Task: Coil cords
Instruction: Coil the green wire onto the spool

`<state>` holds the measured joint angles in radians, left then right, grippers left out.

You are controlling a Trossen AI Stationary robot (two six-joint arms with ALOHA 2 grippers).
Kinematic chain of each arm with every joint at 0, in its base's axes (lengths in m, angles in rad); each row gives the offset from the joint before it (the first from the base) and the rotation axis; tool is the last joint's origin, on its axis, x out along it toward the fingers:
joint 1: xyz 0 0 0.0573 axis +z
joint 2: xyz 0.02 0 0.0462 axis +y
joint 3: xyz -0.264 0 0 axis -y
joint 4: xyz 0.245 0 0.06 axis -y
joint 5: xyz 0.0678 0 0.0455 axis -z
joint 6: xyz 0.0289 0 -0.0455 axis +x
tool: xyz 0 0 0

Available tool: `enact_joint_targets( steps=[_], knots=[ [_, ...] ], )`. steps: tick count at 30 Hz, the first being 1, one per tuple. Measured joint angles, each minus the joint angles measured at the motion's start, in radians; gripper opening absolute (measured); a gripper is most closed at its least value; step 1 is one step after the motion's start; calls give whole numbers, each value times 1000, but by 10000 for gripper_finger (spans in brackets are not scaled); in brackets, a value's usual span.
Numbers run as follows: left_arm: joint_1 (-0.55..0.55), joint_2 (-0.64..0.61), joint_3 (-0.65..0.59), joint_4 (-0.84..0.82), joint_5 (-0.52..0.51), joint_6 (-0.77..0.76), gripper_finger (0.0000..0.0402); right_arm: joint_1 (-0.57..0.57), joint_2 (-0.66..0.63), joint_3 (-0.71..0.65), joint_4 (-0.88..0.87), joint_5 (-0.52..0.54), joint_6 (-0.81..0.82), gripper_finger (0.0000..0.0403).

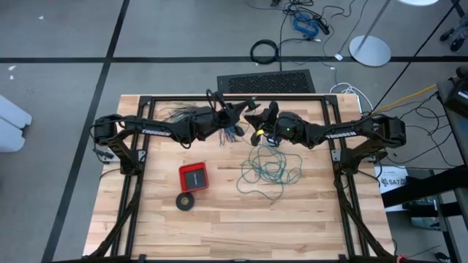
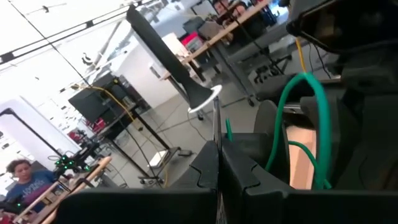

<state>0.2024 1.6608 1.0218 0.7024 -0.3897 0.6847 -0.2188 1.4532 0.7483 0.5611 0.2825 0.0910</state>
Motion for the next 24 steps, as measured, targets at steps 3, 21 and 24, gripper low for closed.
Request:
enact_joint_targets(
  steps=[3, 21, 24],
  knots=[
    [0, -3, 0, -18, -1, 4, 0, -2, -6, -1, -51, 0, -1, 0],
    [-21, -11, 0, -94, 6, 39, 0, -24, -334, 0, -562, -26, 2, 0],
    [-25, -11, 0, -94, 14, 39, 0, -37, -368, 0, -628, -20, 5, 0]
  ],
)
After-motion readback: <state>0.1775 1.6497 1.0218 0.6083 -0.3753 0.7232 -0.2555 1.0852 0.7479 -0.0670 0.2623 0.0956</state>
